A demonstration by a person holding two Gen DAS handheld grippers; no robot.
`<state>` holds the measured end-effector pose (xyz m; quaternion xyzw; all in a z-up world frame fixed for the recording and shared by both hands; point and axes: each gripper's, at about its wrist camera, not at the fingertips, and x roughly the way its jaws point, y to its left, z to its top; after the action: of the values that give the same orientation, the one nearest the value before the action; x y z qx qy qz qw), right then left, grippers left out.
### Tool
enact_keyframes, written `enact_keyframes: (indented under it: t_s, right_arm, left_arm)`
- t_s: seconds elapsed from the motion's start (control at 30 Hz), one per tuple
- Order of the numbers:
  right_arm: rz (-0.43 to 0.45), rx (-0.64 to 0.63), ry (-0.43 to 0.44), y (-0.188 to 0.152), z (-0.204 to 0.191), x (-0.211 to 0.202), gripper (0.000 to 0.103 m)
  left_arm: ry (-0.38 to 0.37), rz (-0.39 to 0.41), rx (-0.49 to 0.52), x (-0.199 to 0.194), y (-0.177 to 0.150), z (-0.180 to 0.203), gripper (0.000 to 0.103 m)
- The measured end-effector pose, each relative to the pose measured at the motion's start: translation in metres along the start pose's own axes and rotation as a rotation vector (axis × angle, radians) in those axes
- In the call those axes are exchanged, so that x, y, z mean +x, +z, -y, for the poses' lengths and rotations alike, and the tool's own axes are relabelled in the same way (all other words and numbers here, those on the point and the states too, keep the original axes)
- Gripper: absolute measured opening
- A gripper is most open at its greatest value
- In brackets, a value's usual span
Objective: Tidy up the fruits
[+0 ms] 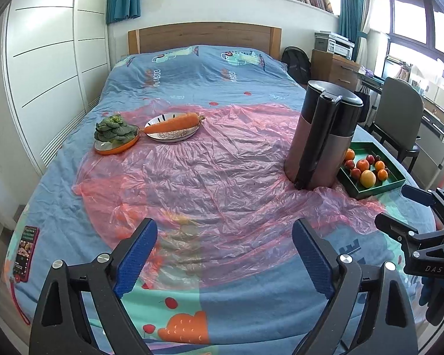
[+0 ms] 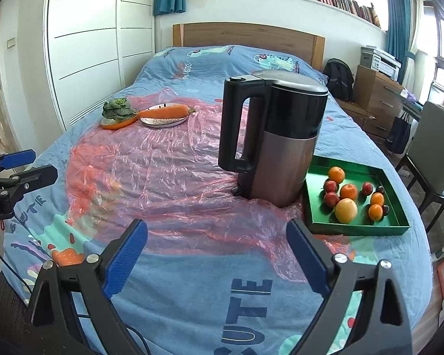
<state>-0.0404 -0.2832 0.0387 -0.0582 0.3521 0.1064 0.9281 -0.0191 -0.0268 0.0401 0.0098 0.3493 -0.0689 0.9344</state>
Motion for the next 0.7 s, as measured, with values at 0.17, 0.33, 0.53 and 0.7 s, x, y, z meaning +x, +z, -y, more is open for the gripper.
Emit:
enact_keyframes:
  t_s: [0.17,0.33,0.53,0.7]
  right_arm:
    - [0.001,0.014,-0.011,-0.002,0.003,-0.003,0.103]
    - [-0.008,0.041,-0.032,-0.006,0.016,-0.003,0.103]
    - [-0.010,0.070,-0.053,-0.009,0.033,-0.001,0.103]
    - [-0.009,0.082,-0.059,-0.010,0.040,0.000,0.103]
  left_arm:
    - [-0.020,0.018,-0.022,-0.001,0.005,-0.002,0.094]
    - [0.009,0.030,-0.013,0.000,0.006,0.004,0.095]
    - [0.040,0.045,0.002,0.001,0.008,0.010,0.099]
    - [0.048,0.056,0.020,0.001,0.008,0.016,0.099]
